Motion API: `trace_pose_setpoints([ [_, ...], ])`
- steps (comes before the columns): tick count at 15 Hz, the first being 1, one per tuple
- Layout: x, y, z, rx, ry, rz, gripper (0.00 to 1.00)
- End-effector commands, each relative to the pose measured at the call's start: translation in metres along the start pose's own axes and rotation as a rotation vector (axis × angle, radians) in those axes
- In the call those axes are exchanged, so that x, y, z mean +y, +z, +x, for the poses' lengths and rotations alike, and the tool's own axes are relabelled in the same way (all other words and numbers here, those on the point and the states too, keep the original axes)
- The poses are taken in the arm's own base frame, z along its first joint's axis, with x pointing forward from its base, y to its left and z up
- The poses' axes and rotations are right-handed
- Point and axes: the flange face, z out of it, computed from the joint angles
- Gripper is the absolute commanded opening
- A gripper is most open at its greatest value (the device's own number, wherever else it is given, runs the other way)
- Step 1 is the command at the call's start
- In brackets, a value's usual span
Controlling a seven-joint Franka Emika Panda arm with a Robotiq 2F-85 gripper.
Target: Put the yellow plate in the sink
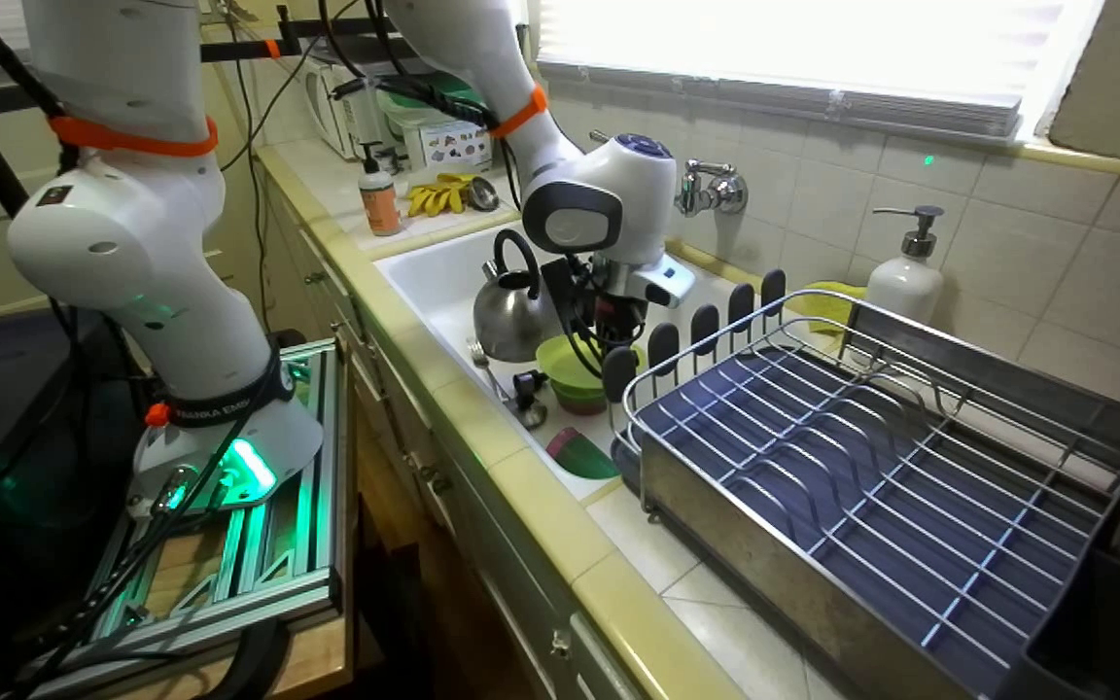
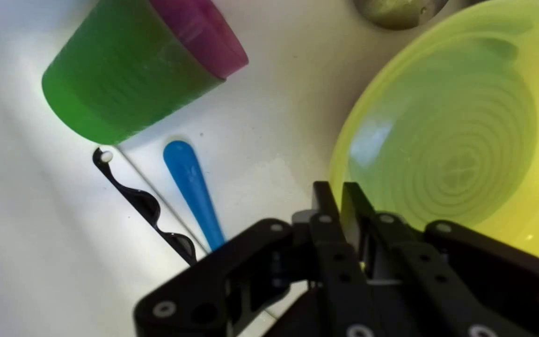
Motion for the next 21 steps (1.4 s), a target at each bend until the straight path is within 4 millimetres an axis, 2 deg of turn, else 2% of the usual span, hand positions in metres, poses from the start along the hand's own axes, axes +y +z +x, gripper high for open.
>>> trace_pose_setpoints([
  [1, -0.001, 0.009, 0.002, 0.0, -0.022, -0.014, 0.45],
  [4, -0.001, 0.006, 0.0, -0.006, -0.022, -0.02, 0.67],
  [6, 0.0, -0.003, -0.002, -0.002, -0.025, -0.027, 0.81],
  [8, 0.001, -0.027, -0.007, 0.015, -0.053, -0.039, 0.96],
  [9, 0.003, -0.042, -0.01, 0.026, -0.08, -0.063, 1.0],
  [11, 0.003, -0.075, -0.021, 0.045, -0.166, -0.082, 1.0],
  [15, -0.005, -0.138, -0.06, 0.033, -0.38, -0.134, 1.0],
  [21, -0.018, -0.206, -0.131, -0.022, -0.697, -0.121, 1.0],
])
